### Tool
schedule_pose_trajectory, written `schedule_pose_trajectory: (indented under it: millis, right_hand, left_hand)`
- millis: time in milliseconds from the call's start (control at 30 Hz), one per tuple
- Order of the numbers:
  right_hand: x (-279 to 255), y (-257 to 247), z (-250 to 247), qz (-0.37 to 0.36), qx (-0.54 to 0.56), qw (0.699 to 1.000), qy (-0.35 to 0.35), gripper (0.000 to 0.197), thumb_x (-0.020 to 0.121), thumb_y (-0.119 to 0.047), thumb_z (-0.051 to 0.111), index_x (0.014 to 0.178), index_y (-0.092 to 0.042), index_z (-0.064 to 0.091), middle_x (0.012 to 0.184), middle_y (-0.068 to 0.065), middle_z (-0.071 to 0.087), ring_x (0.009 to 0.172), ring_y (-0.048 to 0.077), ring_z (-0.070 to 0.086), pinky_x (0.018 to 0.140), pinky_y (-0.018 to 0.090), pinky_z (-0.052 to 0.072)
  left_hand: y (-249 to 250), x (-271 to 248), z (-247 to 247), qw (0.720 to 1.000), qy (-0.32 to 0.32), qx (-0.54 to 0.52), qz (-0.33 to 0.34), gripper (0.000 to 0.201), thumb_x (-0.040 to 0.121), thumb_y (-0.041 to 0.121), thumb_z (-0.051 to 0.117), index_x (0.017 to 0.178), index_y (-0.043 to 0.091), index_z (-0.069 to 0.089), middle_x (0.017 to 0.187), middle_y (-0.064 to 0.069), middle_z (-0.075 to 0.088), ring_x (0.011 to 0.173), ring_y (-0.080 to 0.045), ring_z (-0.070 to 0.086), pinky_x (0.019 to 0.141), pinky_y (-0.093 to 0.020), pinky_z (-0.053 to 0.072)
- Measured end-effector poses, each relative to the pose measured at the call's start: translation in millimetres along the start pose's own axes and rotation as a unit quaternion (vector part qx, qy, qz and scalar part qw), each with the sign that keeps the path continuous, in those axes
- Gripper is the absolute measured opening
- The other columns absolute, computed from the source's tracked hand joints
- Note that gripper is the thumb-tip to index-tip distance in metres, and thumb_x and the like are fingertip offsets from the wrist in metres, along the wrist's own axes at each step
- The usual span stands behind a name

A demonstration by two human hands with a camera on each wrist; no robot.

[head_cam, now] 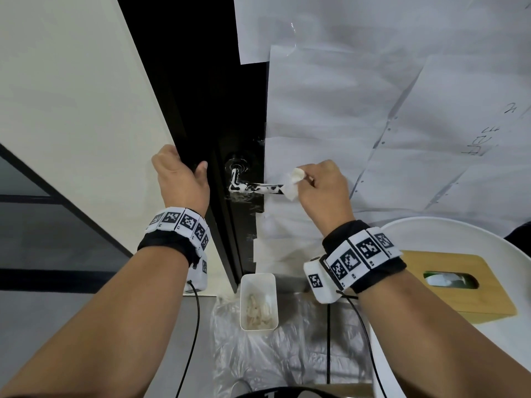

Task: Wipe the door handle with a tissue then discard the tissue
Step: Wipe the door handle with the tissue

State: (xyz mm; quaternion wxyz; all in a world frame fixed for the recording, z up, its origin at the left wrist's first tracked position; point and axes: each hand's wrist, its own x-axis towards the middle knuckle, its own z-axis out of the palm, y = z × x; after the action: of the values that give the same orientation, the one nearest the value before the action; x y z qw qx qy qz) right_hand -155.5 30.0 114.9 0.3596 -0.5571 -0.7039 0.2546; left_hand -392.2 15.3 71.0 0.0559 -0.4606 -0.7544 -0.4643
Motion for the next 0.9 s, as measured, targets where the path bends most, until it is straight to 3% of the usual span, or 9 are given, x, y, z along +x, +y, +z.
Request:
schedule_pose_trajectory:
  millis: [67, 200, 300, 367, 500, 767, 833, 900]
  right_hand:
    - [3.7, 10.3, 3.8, -0.043, -0.047, 0.998, 0.009, 0.026, 0.088, -0.002, 0.049, 0.104, -0.006, 0.069, 0.098, 0.01, 0.046, 0.083, 0.021, 0.052, 0.073, 0.015, 0.035]
    - [-1.6, 23.1, 25.6, -0.084, -0.179, 0.979, -0.053, 0.027, 0.076, 0.013, 0.048, 0.092, 0.002, 0.067, 0.097, 0.016, 0.045, 0.077, 0.031, 0.051, 0.068, 0.034, 0.048]
    - [-2.9, 17.1, 30.9, -0.102, -0.225, 0.968, -0.049, 0.021, 0.07, 0.016, 0.043, 0.075, 0.002, 0.058, 0.094, 0.016, 0.044, 0.081, 0.029, 0.045, 0.063, 0.034, 0.039]
    - [-3.7, 13.7, 30.6, -0.13, -0.245, 0.96, -0.041, 0.023, 0.067, 0.017, 0.042, 0.066, -0.006, 0.045, 0.093, 0.017, 0.045, 0.079, 0.027, 0.039, 0.062, 0.033, 0.032]
    - [-7.7, 13.6, 26.9, -0.177, -0.263, 0.948, -0.04, 0.03, 0.062, 0.018, 0.04, 0.066, -0.011, 0.036, 0.09, 0.016, 0.047, 0.074, 0.023, 0.031, 0.061, 0.032, 0.026]
    - [-5.9, -2.3, 31.7, -0.184, -0.262, 0.944, -0.078, 0.029, 0.063, 0.021, 0.039, 0.063, -0.009, 0.037, 0.086, 0.012, 0.04, 0.075, 0.026, 0.035, 0.062, 0.032, 0.027]
    - [-5.7, -6.2, 36.1, -0.186, -0.256, 0.943, -0.1, 0.027, 0.065, 0.021, 0.037, 0.067, -0.005, 0.045, 0.085, 0.008, 0.032, 0.076, 0.024, 0.035, 0.06, 0.032, 0.028]
    - [-1.7, -4.9, 34.8, -0.168, -0.224, 0.954, -0.104, 0.027, 0.07, 0.019, 0.04, 0.079, 0.002, 0.06, 0.087, 0.009, 0.034, 0.079, 0.028, 0.042, 0.06, 0.035, 0.036]
  left_hand:
    - [0.4, -0.1, -0.1, 1.0, 0.0, -0.002, 0.003, 0.049, 0.086, 0.02, 0.065, 0.12, -0.001, 0.038, 0.116, -0.018, 0.041, 0.087, -0.029, 0.053, 0.068, -0.036, 0.048]
    - [1.2, -1.1, 0.0, 1.0, -0.001, 0.002, 0.006, 0.048, 0.086, 0.019, 0.065, 0.12, -0.003, 0.038, 0.117, -0.018, 0.042, 0.087, -0.027, 0.052, 0.068, -0.031, 0.044]
    - [2.1, -1.2, -0.3, 1.0, 0.001, 0.0, 0.004, 0.049, 0.086, 0.019, 0.065, 0.12, -0.003, 0.039, 0.117, -0.018, 0.042, 0.088, -0.027, 0.052, 0.069, -0.034, 0.046]
    - [2.7, -1.3, -0.1, 1.0, 0.004, -0.003, 0.001, 0.049, 0.086, 0.019, 0.065, 0.121, -0.003, 0.039, 0.118, -0.018, 0.042, 0.089, -0.026, 0.051, 0.069, -0.035, 0.047]
    - [3.6, -2.2, -0.1, 1.0, 0.005, -0.004, -0.004, 0.05, 0.086, 0.019, 0.065, 0.122, -0.002, 0.038, 0.119, -0.018, 0.041, 0.09, -0.025, 0.05, 0.068, -0.034, 0.047]
    - [5.5, -2.8, -0.8, 1.0, 0.004, 0.003, -0.009, 0.05, 0.086, 0.019, 0.065, 0.122, -0.002, 0.038, 0.117, -0.019, 0.042, 0.086, -0.024, 0.048, 0.066, -0.034, 0.045]
    - [5.9, -2.9, -1.6, 1.0, 0.004, 0.004, -0.005, 0.05, 0.086, 0.018, 0.066, 0.122, -0.003, 0.038, 0.117, -0.02, 0.042, 0.087, -0.021, 0.046, 0.066, -0.032, 0.044]
    - [5.7, -2.7, -2.2, 1.0, 0.002, 0.006, -0.003, 0.05, 0.086, 0.019, 0.066, 0.121, -0.003, 0.038, 0.117, -0.02, 0.042, 0.086, -0.02, 0.045, 0.066, -0.03, 0.041]
